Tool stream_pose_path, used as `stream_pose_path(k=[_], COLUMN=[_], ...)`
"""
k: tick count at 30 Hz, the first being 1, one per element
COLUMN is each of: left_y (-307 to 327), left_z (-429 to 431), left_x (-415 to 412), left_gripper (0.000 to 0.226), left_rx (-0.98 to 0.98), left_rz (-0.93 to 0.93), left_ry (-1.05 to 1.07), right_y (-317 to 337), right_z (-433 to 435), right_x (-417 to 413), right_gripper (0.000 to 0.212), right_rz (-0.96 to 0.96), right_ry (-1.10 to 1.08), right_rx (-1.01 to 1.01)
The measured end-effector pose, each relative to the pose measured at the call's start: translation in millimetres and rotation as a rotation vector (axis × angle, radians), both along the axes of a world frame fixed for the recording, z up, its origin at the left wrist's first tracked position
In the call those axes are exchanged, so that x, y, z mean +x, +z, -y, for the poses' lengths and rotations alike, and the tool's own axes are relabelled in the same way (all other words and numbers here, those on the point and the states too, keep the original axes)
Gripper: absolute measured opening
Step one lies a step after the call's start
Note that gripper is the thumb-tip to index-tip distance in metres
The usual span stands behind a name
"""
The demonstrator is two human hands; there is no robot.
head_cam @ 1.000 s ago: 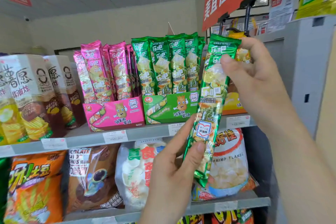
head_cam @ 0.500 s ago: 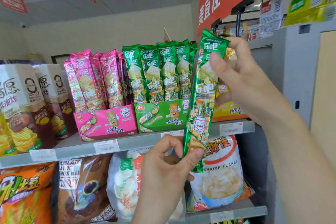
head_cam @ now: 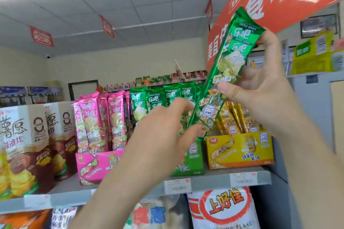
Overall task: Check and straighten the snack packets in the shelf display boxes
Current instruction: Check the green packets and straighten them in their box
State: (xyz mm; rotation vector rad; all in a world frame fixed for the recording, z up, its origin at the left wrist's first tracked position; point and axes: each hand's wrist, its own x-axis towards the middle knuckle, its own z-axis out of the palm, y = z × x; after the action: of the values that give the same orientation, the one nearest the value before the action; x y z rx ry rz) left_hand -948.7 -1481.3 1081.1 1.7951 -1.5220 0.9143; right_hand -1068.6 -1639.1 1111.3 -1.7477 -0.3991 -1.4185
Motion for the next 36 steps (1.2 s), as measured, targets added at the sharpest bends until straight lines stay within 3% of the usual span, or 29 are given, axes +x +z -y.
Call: stream_pose_path(k=[4,7,12,15,17,20,22,25,28,30,36], left_y=[58,90,117,115,111,110,116,127,128,121,119], left_z=[15,25,46,55,57,56,53,49,51,56,54], left_x=[-1,-1,10,24,34,43,45,48,46,47,54], left_gripper=[0.066,0.078,0.066,0.050,0.045,0.042,0.041,0.041,0.042,0.045,0.053], left_rx=[-0.177,-0.151,-0.012,0.011,0.002,-0.013,-0.038,-0.073,0.002,0.050,0.073], left_rz=[-0.175,-0.117,0.083,0.020,-0.084,-0.187,-0.223,-0.262,-0.240,-0.229,-0.207], left_ry=[-0.378,-0.495,-0.366,-0.325,-0.360,-0.404,-0.427,-0.450,-0.407,-0.369,-0.268], right_y=[16,20,16,8,9,18,22,21,21,18,19], right_z=[2,4,14,27,40,60,67,74,78,82,86], right_x=[6,15,31,35,37,55,72,97,110,115,114], right_gripper=[0.087,0.086,0.089,0.085,0.065,0.031,0.026,0.045,0.037,0.029,0.015], right_rz=[0.007,0.019,-0.089,-0.221,-0.161,-0.098,-0.234,-0.461,-0.577,-0.611,-0.579], right_ry=[-0.061,-0.114,-0.188,0.098,0.202,-0.139,-0.252,-0.212,-0.125,-0.116,-0.112], right_rx=[-0.072,-0.109,-0.128,-0.034,0.186,0.373,0.322,0.216,0.078,-0.006,-0.004])
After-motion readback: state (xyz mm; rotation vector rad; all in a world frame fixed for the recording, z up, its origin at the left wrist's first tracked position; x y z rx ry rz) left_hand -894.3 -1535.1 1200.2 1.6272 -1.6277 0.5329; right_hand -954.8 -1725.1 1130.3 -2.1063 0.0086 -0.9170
